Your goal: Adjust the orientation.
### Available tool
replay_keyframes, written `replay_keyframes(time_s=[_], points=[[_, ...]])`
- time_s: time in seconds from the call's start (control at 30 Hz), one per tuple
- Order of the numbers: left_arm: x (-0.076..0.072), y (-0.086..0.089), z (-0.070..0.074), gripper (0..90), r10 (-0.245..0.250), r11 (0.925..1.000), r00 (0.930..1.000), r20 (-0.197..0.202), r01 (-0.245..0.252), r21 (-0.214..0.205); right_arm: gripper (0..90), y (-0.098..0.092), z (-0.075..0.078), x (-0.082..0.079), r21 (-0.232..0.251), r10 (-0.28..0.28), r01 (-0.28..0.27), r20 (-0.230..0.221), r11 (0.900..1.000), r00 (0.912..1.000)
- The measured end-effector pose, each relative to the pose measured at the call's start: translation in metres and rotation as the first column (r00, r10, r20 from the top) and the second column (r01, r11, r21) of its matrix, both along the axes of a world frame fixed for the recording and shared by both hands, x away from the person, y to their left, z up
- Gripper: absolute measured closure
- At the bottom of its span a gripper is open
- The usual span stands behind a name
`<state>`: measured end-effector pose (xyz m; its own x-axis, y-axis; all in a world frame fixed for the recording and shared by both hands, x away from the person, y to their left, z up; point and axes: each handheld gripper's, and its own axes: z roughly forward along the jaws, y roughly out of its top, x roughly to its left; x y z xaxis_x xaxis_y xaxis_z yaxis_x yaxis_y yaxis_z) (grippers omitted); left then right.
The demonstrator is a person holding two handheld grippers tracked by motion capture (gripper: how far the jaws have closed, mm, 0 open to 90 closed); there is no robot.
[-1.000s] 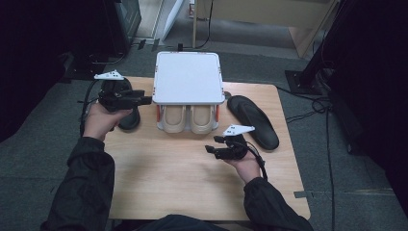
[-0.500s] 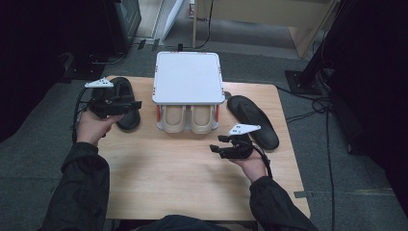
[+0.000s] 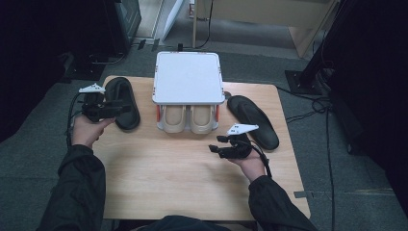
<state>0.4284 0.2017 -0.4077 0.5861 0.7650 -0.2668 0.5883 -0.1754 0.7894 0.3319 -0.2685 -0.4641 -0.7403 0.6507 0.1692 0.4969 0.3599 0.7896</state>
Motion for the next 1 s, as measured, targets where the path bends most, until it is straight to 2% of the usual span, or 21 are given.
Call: replay_keyframes(time_s=[0.23,0.47,0.6,0.7,0.83,0.9,1.0], points=[[0.011,0.005,-0.019,46.9,0.022,0.9996,0.9995,-0.023,-0.022,0.018,45.6,0.004,-0.002,0.001,-0.01,0.007,-0.007,-0.012,0.9999,0.9999],[0.026,0.003,-0.037,47.9,0.072,0.9971,0.9965,-0.041,-0.071,0.026,45.7,0.01,-0.004,0.001,-0.024,0.022,-0.022,-0.016,0.9995,0.9996],[0.039,-0.002,-0.046,48.9,0.049,0.9986,0.9944,-0.094,-0.047,0.024,45.8,0.011,-0.003,0.001,-0.025,0.023,-0.024,-0.014,0.9994,0.9996],[0.047,-0.005,-0.052,49.3,0.059,0.9979,0.9925,-0.107,-0.056,0.033,46.1,0.01,-0.003,0.001,-0.023,0.019,-0.02,-0.009,0.9995,0.9998],[0.059,-0.005,-0.057,49.8,0.102,0.9933,0.9905,-0.092,-0.096,0.064,46.4,0.009,-0.004,-0.001,-0.024,0.007,-0.007,-0.003,0.9997,1.0],[0.065,-0.005,-0.06,50.2,0.126,0.9905,0.988,-0.089,-0.12,0.066,46.5,0.008,-0.004,-0.003,-0.021,-0.001,0.001,0.002,0.9998,1.0],[0.07,-0.006,-0.065,52.7,0.169,0.9833,0.9845,-0.046,-0.166,0.075,46.6,0.008,-0.004,-0.007,-0.026,-0.011,0.011,0.002,0.9996,0.9999]])
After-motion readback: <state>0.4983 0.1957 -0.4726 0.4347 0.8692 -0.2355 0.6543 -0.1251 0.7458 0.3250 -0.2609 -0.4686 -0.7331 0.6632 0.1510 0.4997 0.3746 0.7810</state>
